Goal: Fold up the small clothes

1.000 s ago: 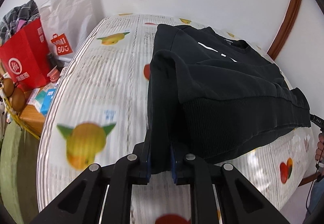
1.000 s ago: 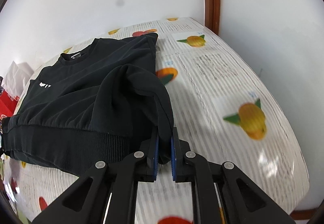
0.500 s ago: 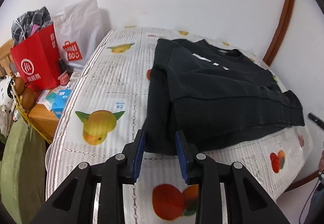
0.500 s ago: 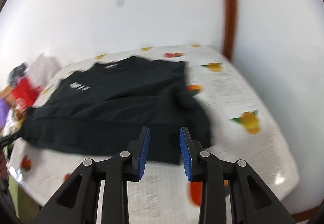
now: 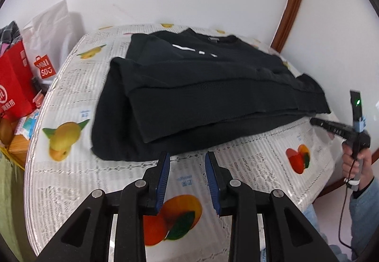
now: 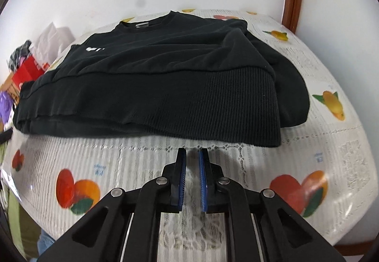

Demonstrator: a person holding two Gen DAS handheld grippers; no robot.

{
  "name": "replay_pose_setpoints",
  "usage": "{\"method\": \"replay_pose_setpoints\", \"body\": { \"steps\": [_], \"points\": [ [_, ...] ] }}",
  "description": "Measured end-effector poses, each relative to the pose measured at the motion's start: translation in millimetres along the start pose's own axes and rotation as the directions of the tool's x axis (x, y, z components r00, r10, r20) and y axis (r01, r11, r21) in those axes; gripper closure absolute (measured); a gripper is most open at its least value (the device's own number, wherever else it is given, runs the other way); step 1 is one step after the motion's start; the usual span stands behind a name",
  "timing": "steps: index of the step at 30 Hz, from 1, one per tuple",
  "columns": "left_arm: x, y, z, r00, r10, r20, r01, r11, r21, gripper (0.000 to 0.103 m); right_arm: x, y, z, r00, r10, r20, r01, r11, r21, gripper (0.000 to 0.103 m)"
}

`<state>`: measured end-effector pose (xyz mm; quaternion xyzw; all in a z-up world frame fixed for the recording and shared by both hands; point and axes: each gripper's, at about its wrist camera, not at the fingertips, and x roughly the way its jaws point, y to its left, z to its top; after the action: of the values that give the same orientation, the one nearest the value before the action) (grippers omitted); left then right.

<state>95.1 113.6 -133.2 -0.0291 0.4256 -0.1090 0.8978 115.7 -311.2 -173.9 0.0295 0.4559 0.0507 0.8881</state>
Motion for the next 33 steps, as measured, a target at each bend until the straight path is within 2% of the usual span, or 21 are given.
{"method": "replay_pose_setpoints", "body": {
  "steps": [3,10,17,19,24,30,33],
  "points": [
    [10,-7,5,0.998,-0.059,-0.015,0.059,0.998,0.003,0.074,2,0,3,1.0,0.02,0.001,-0.02,1.0,0.01,0.093],
    [42,-16,21,0.989,-0.131,-0.073,0.131,0.991,-0.012,0.074,1,3,12,1.0,0.008,0.011,-0.008,1.0,0.014,0.093],
    [46,-24,36,0.99,-0.103,-0.094,0.106,0.994,0.031,0.075,-17,8,29,0.998,0.004,0.07,-0.003,1.0,-0.005,0.093],
    [47,-26,41,0.992,-0.075,-0.101,0.08,0.996,0.046,0.075,-18,9,36,0.996,0.004,0.092,-0.003,1.0,-0.008,0.093],
    [37,-24,55,0.995,-0.079,-0.066,0.081,0.996,0.027,0.075,-22,11,54,0.991,0.011,0.136,-0.011,1.0,-0.003,0.093],
    [28,-23,76,0.998,-0.058,-0.004,0.058,0.998,0.04,0.075,-16,8,81,0.986,0.038,0.161,-0.041,0.999,0.019,0.092],
    [32,-22,89,0.999,-0.035,0.018,0.034,0.998,0.055,0.075,-10,4,95,0.984,0.026,0.174,-0.03,0.999,0.021,0.092]
  ]
}}
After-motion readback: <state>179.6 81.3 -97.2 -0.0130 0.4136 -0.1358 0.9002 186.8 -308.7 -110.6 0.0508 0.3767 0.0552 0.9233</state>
